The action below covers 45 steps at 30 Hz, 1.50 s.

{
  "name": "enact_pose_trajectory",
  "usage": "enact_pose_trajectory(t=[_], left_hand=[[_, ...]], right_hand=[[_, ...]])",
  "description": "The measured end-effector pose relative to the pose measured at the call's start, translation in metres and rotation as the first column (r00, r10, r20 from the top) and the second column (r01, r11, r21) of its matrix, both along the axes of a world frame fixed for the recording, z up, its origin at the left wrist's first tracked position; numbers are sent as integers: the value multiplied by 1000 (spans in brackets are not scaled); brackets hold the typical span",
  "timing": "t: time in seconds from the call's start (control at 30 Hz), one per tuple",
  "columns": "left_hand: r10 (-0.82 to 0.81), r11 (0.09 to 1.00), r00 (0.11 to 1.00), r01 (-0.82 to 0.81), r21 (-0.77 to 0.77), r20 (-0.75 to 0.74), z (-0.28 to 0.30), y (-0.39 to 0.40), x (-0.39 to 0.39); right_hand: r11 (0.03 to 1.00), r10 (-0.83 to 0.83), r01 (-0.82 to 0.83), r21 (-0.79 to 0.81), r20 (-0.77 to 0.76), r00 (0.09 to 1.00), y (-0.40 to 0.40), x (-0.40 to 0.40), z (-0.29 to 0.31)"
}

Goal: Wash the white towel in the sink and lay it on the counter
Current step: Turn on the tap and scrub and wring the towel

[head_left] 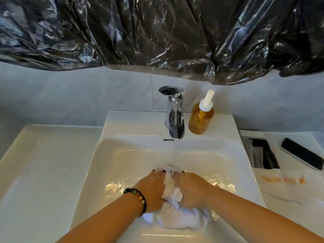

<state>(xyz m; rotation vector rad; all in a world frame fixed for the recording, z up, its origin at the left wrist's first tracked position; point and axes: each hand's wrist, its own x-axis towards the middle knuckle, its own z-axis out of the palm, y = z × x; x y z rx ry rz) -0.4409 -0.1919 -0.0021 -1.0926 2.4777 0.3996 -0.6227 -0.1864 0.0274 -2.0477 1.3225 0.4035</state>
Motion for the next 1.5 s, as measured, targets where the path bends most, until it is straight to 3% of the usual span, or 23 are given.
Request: enact_pose_trajectory(t=[0.07, 0.13, 0.23, 0.33, 0.4, 0.53, 0.63, 0.7, 0.77, 0.83, 0.97, 1.03, 1.1, 1.13, 1.2, 1.23, 1.37, 1.5], left_hand=[[-131, 989, 983, 138, -51, 127, -5, -3, -6], [-175, 978, 974, 189, -92, 141, -11, -7, -9], [-185, 978, 976, 195, -81, 112, -18, -10, -10], [-126, 991, 987, 130, -41, 104, -17, -11, -11], [-30, 999, 999, 29, 13, 40, -5, -8, -10], [196, 970, 938, -143, 196, -285, 24, 3, -3], [516, 848, 743, -371, 380, -426, 35, 10, 5], [612, 791, 590, -450, 415, -526, 43, 13, 10], [688, 722, 426, -484, 494, -588, 60, 13, 14], [742, 656, 275, -487, 577, -611, 80, 11, 18], [822, 539, 167, -535, 650, -545, 104, -2, 22], [868, 420, 42, -594, 686, -495, 99, -11, 22], [893, 251, -171, -578, 776, -416, 86, -17, 22], [894, 203, -227, -562, 802, -386, 80, -17, 21], [901, 205, -173, -639, 742, -398, 64, -7, 19], [907, 229, -100, -697, 679, -409, 57, 3, 17], [911, 317, 114, -808, 497, -397, 23, 39, 8], [877, 397, 298, -891, 219, -376, 8, 58, -8]], right_hand=[[997, 71, -72, -25, -72, 995, -4, 1, -3], [995, 95, -98, -21, -112, 989, -8, 2, -13], [972, 43, -77, -223, -154, 987, -10, 2, -13], [996, -5, -2, -84, -92, 996, -8, 5, -2], [998, -56, 55, -7, -31, 998, -6, 1, 0], [986, -164, 159, 48, 140, 976, 6, -8, 13], [958, -280, 285, 12, 236, 931, 7, -16, 31], [922, -357, 385, -42, 289, 888, 8, -25, 40], [834, -501, 549, -47, 351, 791, 8, -32, 59], [733, -636, 679, 48, 403, 658, 5, -42, 80], [619, -785, 730, 288, 221, 579, -7, -54, 110], [487, -873, 783, 387, 186, 451, -14, -56, 107], [338, -937, 815, 471, 247, 246, -19, -54, 93], [287, -941, 819, 496, 308, 143, -19, -52, 84], [209, -921, 822, 529, 389, -16, -14, -50, 63], [200, -911, 840, 505, 411, -30, -6, -47, 55], [164, -941, 960, 227, 329, 82, 42, -40, 22], [171, -971, 951, 257, 210, 117, 74, -25, -6]])
